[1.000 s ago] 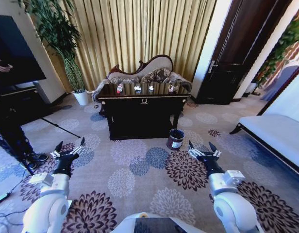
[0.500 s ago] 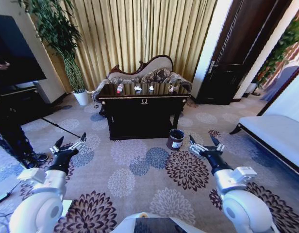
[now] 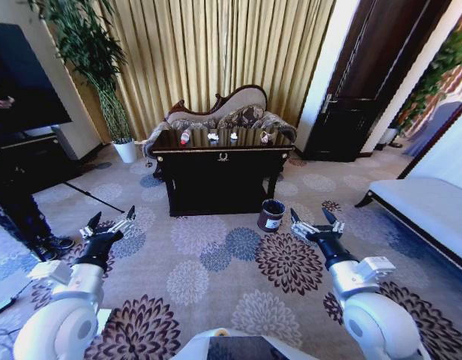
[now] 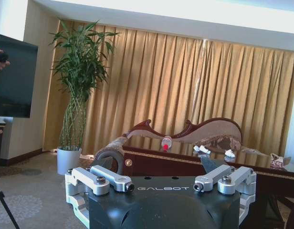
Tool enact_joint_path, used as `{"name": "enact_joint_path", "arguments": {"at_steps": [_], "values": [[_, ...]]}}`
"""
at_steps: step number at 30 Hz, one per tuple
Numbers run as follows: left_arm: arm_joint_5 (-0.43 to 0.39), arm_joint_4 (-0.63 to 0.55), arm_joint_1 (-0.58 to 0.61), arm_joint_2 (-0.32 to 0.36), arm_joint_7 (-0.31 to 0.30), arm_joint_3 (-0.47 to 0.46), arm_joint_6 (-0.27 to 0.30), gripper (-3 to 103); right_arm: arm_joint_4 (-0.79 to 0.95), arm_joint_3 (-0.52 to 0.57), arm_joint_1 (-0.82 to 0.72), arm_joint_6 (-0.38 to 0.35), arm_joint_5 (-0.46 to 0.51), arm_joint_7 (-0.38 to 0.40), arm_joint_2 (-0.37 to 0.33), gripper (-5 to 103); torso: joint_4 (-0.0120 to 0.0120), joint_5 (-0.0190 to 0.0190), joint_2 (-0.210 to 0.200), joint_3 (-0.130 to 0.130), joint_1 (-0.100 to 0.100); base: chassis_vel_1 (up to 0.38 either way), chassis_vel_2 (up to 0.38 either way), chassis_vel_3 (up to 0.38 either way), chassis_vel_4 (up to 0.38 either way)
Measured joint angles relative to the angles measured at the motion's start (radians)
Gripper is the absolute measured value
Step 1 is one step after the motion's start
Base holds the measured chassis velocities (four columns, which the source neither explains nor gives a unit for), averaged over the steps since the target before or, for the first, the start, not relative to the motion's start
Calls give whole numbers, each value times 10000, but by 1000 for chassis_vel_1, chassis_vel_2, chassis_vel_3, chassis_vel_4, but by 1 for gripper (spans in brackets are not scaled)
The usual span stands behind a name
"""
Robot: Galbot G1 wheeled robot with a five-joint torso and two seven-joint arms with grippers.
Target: Move to the front of the table and place the trash on the table into the trash bin.
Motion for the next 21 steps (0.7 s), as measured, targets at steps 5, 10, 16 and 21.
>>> {"name": "enact_joint_path", "arguments": {"at_steps": [5,10,16,21], "values": [[35,0,5,-33,55,12,-61,100,-4,2,27,-8,-32,-7,28,100,0,0,0,0,0,0,0,0,0],[41,14,2,-40,74,25,-90,100,-9,-11,36,-7,-41,-7,55,100,0,0,0,0,0,0,0,0,0],[53,79,-3,-48,101,41,-199,100,-25,-24,36,0,-68,-17,75,100,0,0,1,-1,-1,-60,57,56,-52],[74,130,1,-53,150,41,-294,100,-27,-27,32,8,-90,-40,82,100,1,0,-1,1,2,-149,145,147,-143]]}}
